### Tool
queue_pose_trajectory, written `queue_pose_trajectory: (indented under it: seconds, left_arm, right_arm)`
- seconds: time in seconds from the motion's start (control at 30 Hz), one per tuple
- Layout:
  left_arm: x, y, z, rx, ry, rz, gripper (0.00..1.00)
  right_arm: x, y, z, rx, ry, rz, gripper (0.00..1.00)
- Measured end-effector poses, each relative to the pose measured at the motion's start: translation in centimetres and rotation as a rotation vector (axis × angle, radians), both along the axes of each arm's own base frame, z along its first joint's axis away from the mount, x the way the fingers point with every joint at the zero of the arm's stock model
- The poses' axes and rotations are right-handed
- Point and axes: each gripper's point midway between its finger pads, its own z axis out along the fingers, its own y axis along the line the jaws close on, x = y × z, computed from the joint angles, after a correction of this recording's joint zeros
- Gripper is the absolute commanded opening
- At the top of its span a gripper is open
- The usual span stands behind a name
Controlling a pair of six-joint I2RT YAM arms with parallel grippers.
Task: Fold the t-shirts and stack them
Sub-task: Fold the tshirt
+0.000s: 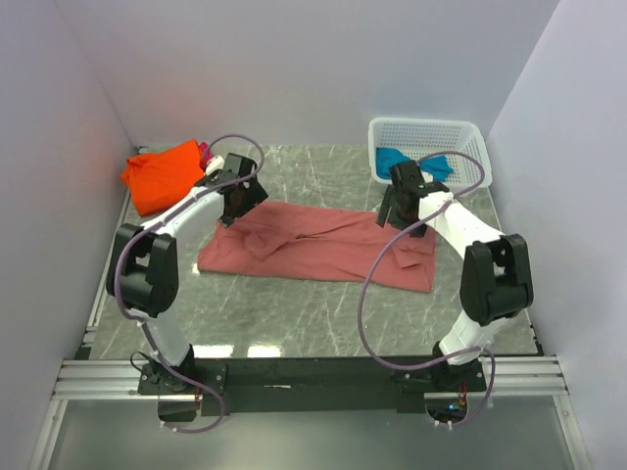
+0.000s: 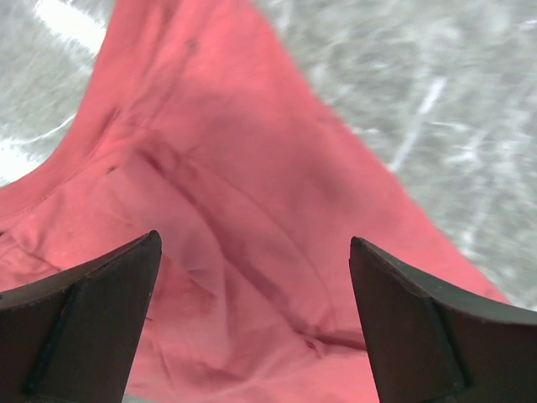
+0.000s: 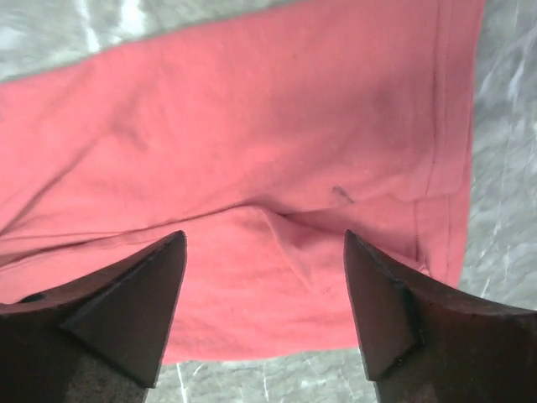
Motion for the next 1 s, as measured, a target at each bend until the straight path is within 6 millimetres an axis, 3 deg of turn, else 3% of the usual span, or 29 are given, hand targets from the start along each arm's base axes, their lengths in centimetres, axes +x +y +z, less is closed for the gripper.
queue_pose_trajectory:
  seconds: [0.13,0.27,0.37,0.5,0.8,1.0]
  left_arm:
    - [-0.4,-0.6,1.4,-0.044,-0.052,-0.038,1.00]
    - [-4.5,-0.9,1.3,-0.100,-0.042,-0.094,0.99]
    - [-7.3,-1.7,1.0,-0.126,-0.032,-0.142,1.00]
    - [-8.7,-3.2,0.0,-0.159,-0.023,-0.196,0.99]
    - [-7.5,-4.7,-2.3,-0.191,0.006,-0.225,0.99]
    - [-7.1,-5.1,-3.6,-0.190,0.033,-0.230,1.00]
  right_arm:
    - [-1.0,0.6,1.4,0.030,-0.063,0.051,0.90]
    - [-5.0,2.3,2.0,0.112,-0.097,0.160,0.91]
    - [-7.4,3.6,1.2,0.180,-0.089,0.227,0.91]
    - [-8.7,4.2,-1.4,0.212,-0.029,0.252,0.91]
    - [-6.5,3.2,-6.4,0.121,0.054,0.184,0.91]
    - [-2.6,0.4,-6.0,0.022,-0.015,0.081,0.91]
